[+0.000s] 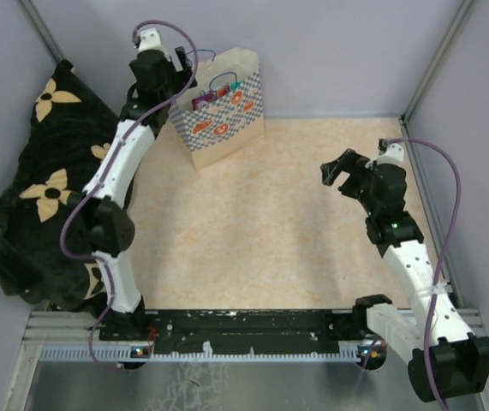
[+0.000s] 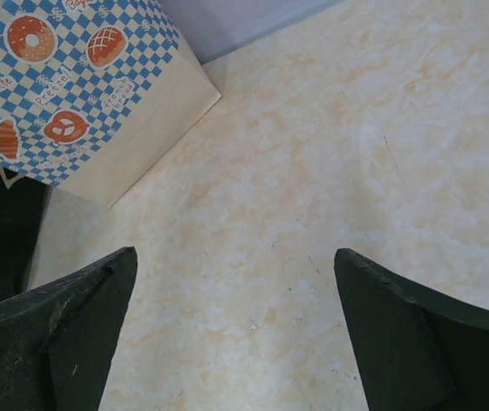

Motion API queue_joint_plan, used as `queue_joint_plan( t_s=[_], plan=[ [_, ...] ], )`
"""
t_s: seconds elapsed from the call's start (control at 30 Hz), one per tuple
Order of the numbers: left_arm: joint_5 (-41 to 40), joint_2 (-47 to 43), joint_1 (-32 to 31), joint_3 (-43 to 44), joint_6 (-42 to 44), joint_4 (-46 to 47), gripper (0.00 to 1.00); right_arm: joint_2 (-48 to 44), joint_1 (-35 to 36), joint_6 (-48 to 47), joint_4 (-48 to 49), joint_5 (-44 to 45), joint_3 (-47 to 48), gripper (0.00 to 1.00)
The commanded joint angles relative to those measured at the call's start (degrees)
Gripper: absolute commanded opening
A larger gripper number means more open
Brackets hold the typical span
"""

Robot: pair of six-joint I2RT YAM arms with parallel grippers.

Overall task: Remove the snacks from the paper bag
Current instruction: Move the paper bag to the center of the board.

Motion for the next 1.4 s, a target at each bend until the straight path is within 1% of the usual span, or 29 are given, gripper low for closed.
queue_joint_plan(
  t_s=[0.0,0.07,0.13,0.27,0.33,0.37,0.4,0.47,0.53,0.6,0.63,0.73,0.93,1.03,1.1,1.13,1.23,1.3,1.37],
  plan=[
    [-11.8,13.7,0.1,14.6,5.0,-12.7,0.99,-2.8,-0.5,-0.9,0.3,2.6,1.3,0.99],
    [-15.7,15.9,0.3,16.0,7.3,-12.6,1.00,-3.5,-0.5,-1.2,0.4,3.0,0.7,0.99],
    [-16.3,15.7,0.6,14.0,8.6,-10.9,1.00,-4.0,-0.5,-1.6,0.5,3.4,0.0,0.99],
    [-12.7,15.4,2.1,11.6,7.3,-10.7,0.99,-4.1,-0.5,-1.5,0.9,3.5,-1.7,0.99],
    [-9.9,15.5,2.9,10.9,6.3,-10.8,0.93,-4.1,-0.5,-1.1,1.3,3.1,-2.5,0.99],
    [-8.5,15.5,3.2,10.3,6.3,-10.9,0.86,-4.1,-0.5,-0.9,1.5,2.9,-2.8,0.99],
    [-7.5,15.3,3.2,9.7,6.6,-10.7,0.76,-4.1,-0.5,-0.7,1.5,2.9,-2.9,0.99],
    [-4.7,13.6,3.2,7.0,6.9,-9.3,0.50,-4.1,-0.5,-0.5,1.7,3.0,-3.3,0.99],
    [-1.5,10.4,3.1,2.1,7.1,-6.0,0.31,-3.9,-0.5,-0.4,2.3,3.0,-3.4,0.99],
    [2.1,6.1,3.1,-3.6,7.3,-2.4,0.07,-3.2,-0.5,-0.5,2.9,3.2,-2.9,0.98],
    [4.1,4.2,3.1,-6.4,7.5,-0.8,0.00,-2.6,-0.5,-0.6,2.8,3.4,-2.0,0.97],
    [9.4,-0.6,3.1,-11.7,9.0,0.8,0.00,0.1,0.1,-1.6,2.6,4.8,1.1,0.96],
    [22.4,-10.3,3.1,-19.0,17.2,0.2,0.00,5.8,3.8,-6.2,2.2,10.4,9.7,0.97],
    [30.2,-16.6,3.1,-26.6,24.0,2.0,0.00,8.5,7.7,-9.7,2.4,14.2,13.9,0.97],
    [34.3,-21.9,3.0,-32.9,28.3,5.5,0.00,10.9,11.4,-12.1,2.5,17.1,16.7,0.98],
    [35.3,-24.1,3.1,-35.8,29.9,8.3,0.00,12.9,13.3,-12.6,2.3,20.8,18.5,0.99],
    [35.6,-29.9,3.3,-43.1,30.2,14.9,0.00,18.7,17.3,-13.8,0.2,24.0,25.1,0.99],
    [39.4,-31.7,3.8,-45.3,30.5,15.9,0.00,22.5,18.1,-13.4,-0.5,23.4,28.5,0.99],
    [43.4,-32.0,3.9,-45.6,30.7,15.1,0.00,25.8,18.4,-13.3,-0.1,21.9,31.2,0.99]
  ],
)
